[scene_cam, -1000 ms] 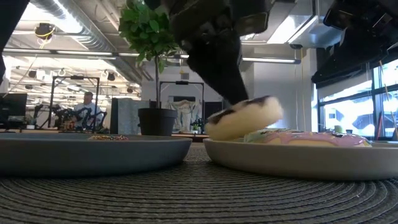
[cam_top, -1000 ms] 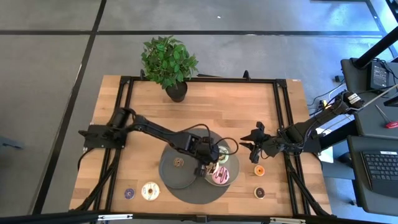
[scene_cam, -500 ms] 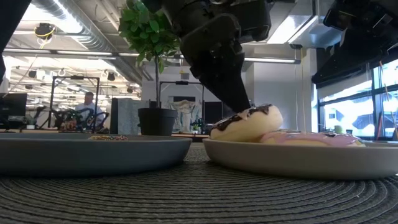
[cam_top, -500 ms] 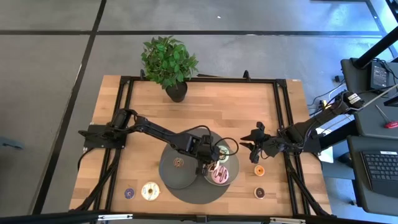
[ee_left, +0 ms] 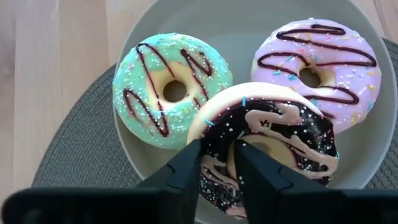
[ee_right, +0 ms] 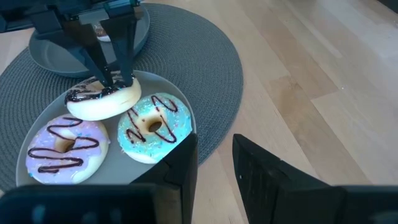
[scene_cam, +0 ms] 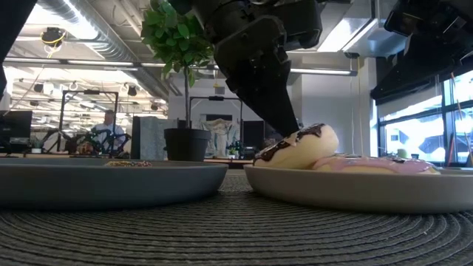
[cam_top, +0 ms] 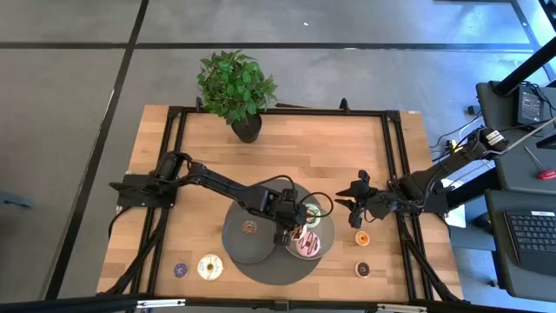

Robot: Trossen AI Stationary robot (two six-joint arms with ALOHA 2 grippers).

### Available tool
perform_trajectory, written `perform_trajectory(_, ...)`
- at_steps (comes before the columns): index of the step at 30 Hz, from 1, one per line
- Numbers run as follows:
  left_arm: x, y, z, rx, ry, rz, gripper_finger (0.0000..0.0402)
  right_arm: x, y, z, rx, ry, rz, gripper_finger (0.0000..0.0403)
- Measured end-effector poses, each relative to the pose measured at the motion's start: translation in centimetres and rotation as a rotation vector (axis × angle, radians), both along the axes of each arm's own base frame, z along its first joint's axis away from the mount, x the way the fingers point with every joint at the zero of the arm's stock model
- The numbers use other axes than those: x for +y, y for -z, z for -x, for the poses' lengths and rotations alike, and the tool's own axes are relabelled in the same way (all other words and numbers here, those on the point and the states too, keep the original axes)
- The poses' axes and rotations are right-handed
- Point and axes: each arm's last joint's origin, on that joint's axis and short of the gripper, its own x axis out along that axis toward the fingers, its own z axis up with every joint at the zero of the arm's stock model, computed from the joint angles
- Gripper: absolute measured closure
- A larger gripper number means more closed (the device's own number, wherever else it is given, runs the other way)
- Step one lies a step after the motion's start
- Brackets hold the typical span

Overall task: Pick & Place donuts
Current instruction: Put the black donut on the light gray plate, then put the violet donut on the dark gray plate

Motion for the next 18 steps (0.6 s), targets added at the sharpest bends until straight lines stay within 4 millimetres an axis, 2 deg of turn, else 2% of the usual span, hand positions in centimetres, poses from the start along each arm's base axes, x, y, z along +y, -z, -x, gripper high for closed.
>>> perform_trajectory(6, 0.0, -0.2, 0.2, 0.009, -0.003, -0.003, 0.0266, 0.0, 0.0, 0.0, 0.0, 0.0, 0.0, 0.0299)
perform_trajectory(11, 0.3, -2.1, 1.0, 0.015, -0.027, -0.014, 0.0251, 0.0, 0.0, 0.0, 0.0, 0.0, 0.0, 0.0299)
perform_trajectory(14, 0.6, -3.4, 2.1, 0.045, -0.073, -0.026, 0.0249, 0.0, 0.0, 0.0, 0.0, 0.0, 0.0, 0.0299)
perform_trajectory(18, 0.8, -5.1, 4.5, 0.162, -0.129, 0.007, 0.0252, 0.0, 0.0, 0.0, 0.0, -0.001, 0.0, 0.0299)
